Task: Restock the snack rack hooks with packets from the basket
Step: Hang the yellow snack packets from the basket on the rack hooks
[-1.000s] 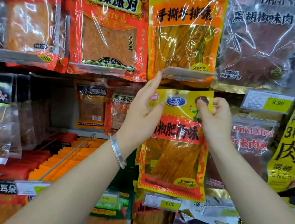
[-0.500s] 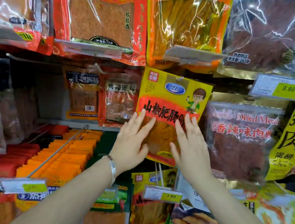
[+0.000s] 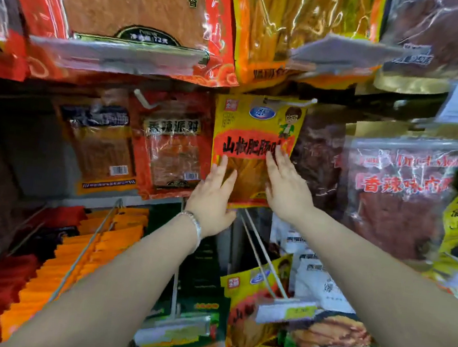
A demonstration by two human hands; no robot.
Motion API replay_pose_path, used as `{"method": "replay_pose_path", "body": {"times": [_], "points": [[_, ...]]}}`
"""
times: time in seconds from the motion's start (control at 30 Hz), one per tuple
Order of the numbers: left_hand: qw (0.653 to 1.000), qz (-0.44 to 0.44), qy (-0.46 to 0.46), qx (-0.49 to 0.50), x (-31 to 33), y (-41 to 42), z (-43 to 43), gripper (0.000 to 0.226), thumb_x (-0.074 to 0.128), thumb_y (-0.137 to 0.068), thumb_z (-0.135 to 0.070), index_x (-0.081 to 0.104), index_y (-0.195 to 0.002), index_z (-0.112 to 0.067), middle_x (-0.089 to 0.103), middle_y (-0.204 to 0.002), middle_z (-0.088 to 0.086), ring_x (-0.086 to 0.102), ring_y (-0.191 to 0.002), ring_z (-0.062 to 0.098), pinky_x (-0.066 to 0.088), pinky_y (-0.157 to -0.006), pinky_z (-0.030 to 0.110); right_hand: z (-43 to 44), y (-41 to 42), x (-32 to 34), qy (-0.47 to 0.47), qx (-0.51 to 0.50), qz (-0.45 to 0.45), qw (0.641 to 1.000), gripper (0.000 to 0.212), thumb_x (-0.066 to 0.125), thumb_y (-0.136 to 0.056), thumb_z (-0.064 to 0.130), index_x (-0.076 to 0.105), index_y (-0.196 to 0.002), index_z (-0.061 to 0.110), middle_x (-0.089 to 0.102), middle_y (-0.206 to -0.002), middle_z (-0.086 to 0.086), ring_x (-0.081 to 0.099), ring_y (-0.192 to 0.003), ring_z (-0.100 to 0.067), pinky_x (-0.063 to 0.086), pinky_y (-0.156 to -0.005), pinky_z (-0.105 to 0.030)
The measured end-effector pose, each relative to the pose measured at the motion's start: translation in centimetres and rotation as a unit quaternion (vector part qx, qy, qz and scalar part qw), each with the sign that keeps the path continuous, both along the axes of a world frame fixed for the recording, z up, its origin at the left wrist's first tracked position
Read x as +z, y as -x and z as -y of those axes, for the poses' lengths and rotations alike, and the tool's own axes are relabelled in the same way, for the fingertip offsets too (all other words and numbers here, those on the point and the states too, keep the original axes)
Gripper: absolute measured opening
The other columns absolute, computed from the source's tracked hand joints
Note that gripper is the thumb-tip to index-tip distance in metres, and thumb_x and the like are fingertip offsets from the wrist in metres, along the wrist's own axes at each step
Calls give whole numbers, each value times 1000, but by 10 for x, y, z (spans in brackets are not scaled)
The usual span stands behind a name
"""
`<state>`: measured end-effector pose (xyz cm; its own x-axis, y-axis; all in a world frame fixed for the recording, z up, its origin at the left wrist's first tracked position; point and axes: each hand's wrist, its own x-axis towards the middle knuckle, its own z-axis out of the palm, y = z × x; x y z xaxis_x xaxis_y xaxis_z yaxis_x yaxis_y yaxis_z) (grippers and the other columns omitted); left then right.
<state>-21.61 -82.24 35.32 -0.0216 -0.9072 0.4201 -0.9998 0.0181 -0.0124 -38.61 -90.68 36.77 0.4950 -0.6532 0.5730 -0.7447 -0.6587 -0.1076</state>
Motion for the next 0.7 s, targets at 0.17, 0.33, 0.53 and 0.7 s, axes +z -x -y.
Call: {"method": "replay_pose_path", "body": {"times": [0.17,0.33,0.53,0.7], "points": [[996,-33,-84,4,7,-6,5,77,56,-87,-38,16,-150,-21,-16,-157,10,4,-146,30,23,-115,45,-4,-6,7,-103,-10,3,995,61,45,-93,17,22,-150,15,22,-155,-14,26,-140,-30,29,-112,-39],[984,-170,-44,-44,10,3,-41,50,56,-89,-27,47,-137,-16,37,-147,9,34,-136,22,27,-111,28,-55,11,11,-124,21,104,987,39,52,-90,21,56,-128,19,61,-124,-3,53,-118,-23,42,-99,-35],[921,-370,92,-86,-19,31,-174,16,58,-90,-17,64,-101,-27,63,-99,-13,56,-83,-9,40,-77,4,-173,49,-34,-187,133,252,940,17,61,-86,16,59,-94,32,56,-71,13,52,-63,1,41,-64,-17],[837,-545,43,25,-153,62,-320,16,57,-91,-4,65,-99,-16,64,-93,0,57,-82,8,44,-70,5,-283,76,-152,-368,153,227,889,13,59,-89,6,61,-101,10,47,-65,3,48,-63,-10,37,-65,-21]]}}
